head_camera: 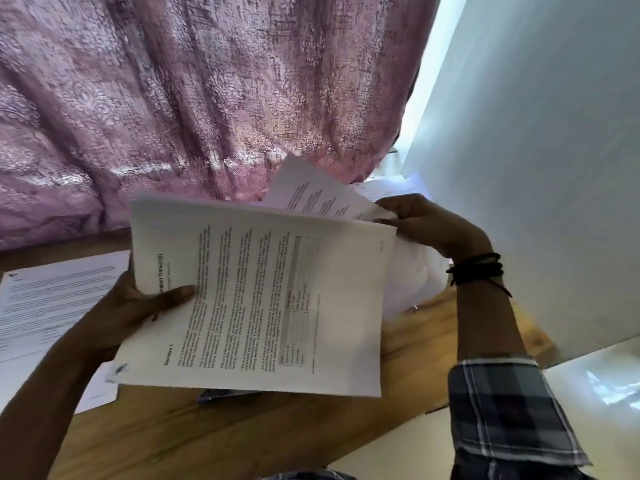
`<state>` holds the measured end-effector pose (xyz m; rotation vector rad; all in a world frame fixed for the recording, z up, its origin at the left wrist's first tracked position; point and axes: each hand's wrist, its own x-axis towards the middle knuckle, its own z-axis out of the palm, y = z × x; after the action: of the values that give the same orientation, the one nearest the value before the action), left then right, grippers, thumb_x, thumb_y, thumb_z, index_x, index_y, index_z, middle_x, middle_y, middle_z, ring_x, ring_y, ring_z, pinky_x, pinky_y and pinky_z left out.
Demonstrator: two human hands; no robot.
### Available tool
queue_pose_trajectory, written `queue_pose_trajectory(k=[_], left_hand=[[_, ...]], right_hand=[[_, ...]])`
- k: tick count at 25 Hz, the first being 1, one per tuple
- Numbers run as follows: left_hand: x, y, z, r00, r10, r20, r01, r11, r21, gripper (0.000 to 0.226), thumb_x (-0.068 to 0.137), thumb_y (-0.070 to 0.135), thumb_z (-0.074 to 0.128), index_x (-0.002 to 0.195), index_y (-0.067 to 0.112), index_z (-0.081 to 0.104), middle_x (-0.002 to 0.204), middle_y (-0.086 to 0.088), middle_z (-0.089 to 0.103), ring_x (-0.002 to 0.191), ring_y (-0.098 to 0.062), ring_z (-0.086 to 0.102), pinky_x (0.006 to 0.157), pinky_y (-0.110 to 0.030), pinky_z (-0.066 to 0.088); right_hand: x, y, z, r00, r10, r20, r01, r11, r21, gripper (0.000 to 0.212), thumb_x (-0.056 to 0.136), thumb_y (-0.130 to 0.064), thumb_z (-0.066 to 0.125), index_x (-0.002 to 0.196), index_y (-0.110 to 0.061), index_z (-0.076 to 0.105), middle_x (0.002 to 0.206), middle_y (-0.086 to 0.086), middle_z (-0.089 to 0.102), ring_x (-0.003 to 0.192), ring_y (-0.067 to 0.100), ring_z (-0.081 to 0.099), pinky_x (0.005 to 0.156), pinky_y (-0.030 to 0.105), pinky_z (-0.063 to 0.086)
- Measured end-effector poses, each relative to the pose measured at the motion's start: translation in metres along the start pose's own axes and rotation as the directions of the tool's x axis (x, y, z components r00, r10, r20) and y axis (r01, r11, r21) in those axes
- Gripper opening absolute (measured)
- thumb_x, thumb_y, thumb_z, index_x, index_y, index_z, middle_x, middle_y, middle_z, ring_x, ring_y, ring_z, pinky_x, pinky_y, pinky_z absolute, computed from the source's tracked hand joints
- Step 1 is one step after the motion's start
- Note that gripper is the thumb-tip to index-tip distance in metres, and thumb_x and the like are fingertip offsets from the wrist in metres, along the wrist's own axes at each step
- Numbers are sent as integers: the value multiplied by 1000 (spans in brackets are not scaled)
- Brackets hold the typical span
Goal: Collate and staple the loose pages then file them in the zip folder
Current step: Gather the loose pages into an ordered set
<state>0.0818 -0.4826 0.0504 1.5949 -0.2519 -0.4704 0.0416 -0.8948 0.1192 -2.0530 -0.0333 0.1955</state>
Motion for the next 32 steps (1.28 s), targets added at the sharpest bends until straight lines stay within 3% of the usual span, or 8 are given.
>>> queue_pose_trajectory(k=[3,6,11,16,20,23,25,32], left_hand=[[3,8,-4,999,36,32,-37,999,15,46,75,19,78,114,5,57,95,-11,75,80,-35,72,54,-37,60],[1,11,-7,999,18,30,-20,998,52,88,44,52,91,114,9,60,100,-13,74,83,-37,72,58,-40,61],[-3,4,-9,1000,-9,-7,10,1000,21,70,58,34,89,114,4,60,103,-19,72,83,-36,73,58,-38,60],[-16,-7,-21,991,-5,-134,7,1000,12,55,68,33,84,107,1,63,98,-20,73,77,-34,73,56,-38,61],[-33,-28,-29,970,-51,-239,52,999,-3,93,37,62,88,107,6,63,95,-13,75,79,-35,73,56,-38,61],[-38,-46,-26,945,-86,-314,71,996,-60,87,38,60,90,104,10,63,93,-12,75,77,-33,73,54,-34,60],[-37,-59,-23,920,-62,-386,42,997,-59,52,63,39,84,103,12,64,95,-11,75,80,-31,73,57,-33,60],[-32,-57,-16,841,121,-527,-28,983,181,30,79,30,74,103,31,56,95,12,69,77,-5,71,54,-20,56]], right_hand=[[27,-14,17,986,-35,161,26,998,53,34,98,-1,52,128,-15,58,97,-27,71,91,-10,65,75,10,50],[53,-13,26,979,4,202,-10,1000,27,36,97,2,51,132,-4,57,103,-19,73,90,-5,67,77,13,52],[77,-22,42,959,2,284,67,970,-234,27,97,-11,55,121,-13,68,124,-6,62,99,-4,57,95,16,40],[59,10,42,982,37,183,-109,907,406,31,94,-38,57,100,-14,75,93,-5,75,79,4,69,68,15,53],[40,65,62,975,102,198,-209,722,660,80,46,-77,79,101,-19,78,89,9,76,75,20,73,64,35,60],[21,88,109,944,142,298,-306,715,628,84,64,-58,83,129,-12,58,117,16,68,101,31,69,79,45,59],[16,94,136,956,97,276,-244,785,569,66,77,-33,80,131,-8,52,126,15,64,114,33,64,89,51,56],[30,74,146,999,15,34,-30,875,484,49,82,-6,74,126,-5,52,124,14,66,114,32,65,89,53,56]])
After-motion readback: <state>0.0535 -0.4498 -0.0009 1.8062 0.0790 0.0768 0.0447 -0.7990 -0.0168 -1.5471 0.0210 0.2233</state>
